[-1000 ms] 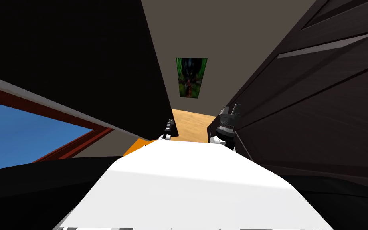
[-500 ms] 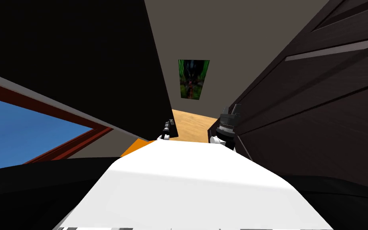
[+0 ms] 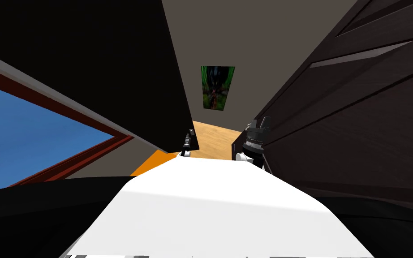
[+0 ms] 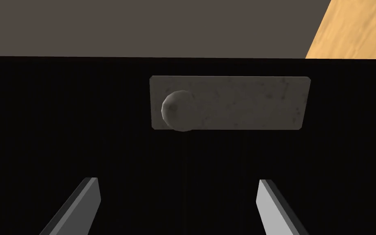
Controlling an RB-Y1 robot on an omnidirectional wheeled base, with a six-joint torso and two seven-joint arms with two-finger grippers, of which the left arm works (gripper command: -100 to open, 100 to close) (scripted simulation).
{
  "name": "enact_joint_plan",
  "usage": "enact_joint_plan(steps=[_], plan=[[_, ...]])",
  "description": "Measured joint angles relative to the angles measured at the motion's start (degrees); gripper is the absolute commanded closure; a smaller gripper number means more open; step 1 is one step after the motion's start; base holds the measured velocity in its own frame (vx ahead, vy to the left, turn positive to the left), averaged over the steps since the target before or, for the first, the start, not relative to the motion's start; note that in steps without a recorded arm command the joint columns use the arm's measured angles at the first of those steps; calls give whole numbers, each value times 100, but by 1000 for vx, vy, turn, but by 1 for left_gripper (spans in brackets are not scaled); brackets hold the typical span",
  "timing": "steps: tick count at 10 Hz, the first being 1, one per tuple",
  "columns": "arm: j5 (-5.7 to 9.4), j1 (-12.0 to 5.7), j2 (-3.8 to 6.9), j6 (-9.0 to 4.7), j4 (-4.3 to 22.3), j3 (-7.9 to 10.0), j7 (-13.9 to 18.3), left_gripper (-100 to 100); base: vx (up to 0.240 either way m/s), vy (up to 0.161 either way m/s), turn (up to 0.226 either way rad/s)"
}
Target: Push the door open
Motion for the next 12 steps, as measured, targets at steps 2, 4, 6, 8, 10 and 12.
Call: enact_joint_plan(steps=[2,4,6,8,10,12], plan=[[29,24,-42,13,-50,38,-20,-100,-149,-105,49],[35,36,-36,-7,-35,49,-25,-100,144,9,-34],[44,40,-22,-42,-24,68,-36,-100,236,33,-23],[55,51,-14,-68,-21,92,-46,-100,218,69,-34],[64,71,-25,-103,-29,113,-61,-100,196,56,-24],[68,79,-39,-131,-11,121,-69,100,28,4,0]])
